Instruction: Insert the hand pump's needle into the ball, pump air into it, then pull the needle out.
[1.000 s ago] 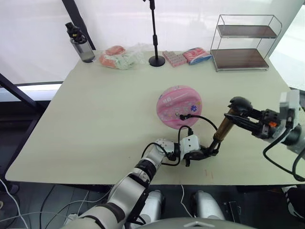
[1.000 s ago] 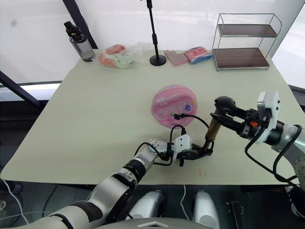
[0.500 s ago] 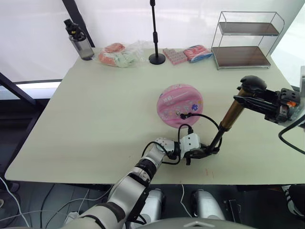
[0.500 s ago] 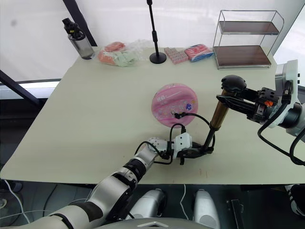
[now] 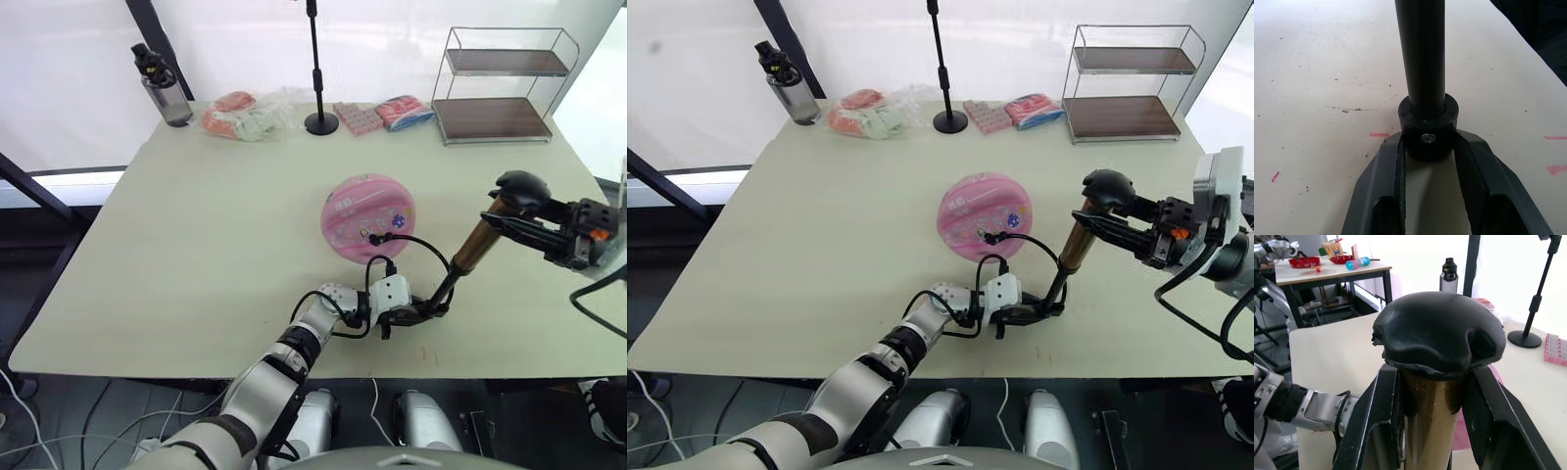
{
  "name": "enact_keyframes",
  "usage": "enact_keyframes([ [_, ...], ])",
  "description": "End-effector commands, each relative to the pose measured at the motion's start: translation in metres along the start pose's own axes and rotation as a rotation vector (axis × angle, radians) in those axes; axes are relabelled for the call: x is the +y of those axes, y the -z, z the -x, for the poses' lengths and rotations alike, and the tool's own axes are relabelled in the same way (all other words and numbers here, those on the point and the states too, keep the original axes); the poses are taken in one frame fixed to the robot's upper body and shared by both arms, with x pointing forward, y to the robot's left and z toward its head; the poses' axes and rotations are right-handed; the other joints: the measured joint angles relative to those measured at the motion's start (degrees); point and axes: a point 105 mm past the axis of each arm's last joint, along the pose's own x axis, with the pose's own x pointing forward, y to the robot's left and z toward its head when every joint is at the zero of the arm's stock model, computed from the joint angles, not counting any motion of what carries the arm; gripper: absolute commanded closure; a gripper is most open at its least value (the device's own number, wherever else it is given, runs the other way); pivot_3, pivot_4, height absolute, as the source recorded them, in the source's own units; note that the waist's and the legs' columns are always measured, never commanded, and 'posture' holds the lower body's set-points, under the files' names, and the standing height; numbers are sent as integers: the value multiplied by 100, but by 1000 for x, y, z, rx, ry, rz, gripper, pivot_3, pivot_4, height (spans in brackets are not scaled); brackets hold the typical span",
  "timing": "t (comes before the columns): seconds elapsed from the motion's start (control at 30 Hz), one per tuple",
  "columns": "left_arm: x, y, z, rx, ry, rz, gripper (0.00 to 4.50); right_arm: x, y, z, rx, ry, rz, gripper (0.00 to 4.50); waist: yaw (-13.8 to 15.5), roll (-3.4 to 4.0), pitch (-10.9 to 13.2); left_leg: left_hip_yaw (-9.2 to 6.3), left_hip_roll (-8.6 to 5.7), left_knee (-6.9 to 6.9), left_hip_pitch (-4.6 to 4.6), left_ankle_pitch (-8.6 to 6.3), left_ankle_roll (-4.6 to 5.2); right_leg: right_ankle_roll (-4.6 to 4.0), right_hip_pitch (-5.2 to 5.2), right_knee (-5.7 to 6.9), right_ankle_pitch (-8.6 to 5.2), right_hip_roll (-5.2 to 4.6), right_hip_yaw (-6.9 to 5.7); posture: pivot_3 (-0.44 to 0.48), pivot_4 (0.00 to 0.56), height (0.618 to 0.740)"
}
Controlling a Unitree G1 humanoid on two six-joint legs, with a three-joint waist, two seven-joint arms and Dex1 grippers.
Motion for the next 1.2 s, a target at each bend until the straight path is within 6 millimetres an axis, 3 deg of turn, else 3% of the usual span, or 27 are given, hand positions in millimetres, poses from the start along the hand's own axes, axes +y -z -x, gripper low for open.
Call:
enact_keyframes([
  [0.03, -22, 36, 7, 106, 51, 98, 3405, 5, 50, 0, 161, 5, -60, 3420, -2, -21, -35, -1, 4, -1, 2, 0, 0, 1, 1, 1, -1, 4, -1, 0, 150, 740],
  [0.33, -22, 36, 7, 107, 52, 94, 3405, 17, 94, -12, 181, 1, -161, 3420, -24, -38, -78, -1, 12, -6, 20, 0, -1, 2, 16, 1, -3, 11, -1, 0, 150, 740],
  [0.57, -22, 36, 7, 105, 50, 96, 3405, 21, 141, -16, 255, 36, -130, 3420, -39, -23, -95, 0, 7, -7, 24, 0, -1, 0, 16, 4, -2, 10, 2, 0, 150, 740],
  [0.73, -22, 36, 7, 105, 50, 95, 3405, 23, 159, -15, 272, 51, -115, 3420, -66, -20, -96, 3, -2, -6, 33, 0, -1, 1, 19, 5, -2, 4, 9, 0, 150, 740],
  [0.9, -22, 36, 8, 106, 48, 95, 3405, 18, 140, -16, 205, 59, -96, 3420, -103, -24, -91, 0, -3, -17, 94, -10, 11, 33, 85, -5, -24, 0, 8, 0, 150, 740],
  [1.2, -23, 36, 7, 104, 55, 96, 3405, 2, 50, -8, 26, 36, -26, 3420, -62, 30, -43, -6, -11, -16, 63, -13, 16, 13, 74, -17, -12, -8, 3, 0, 150, 740],
])
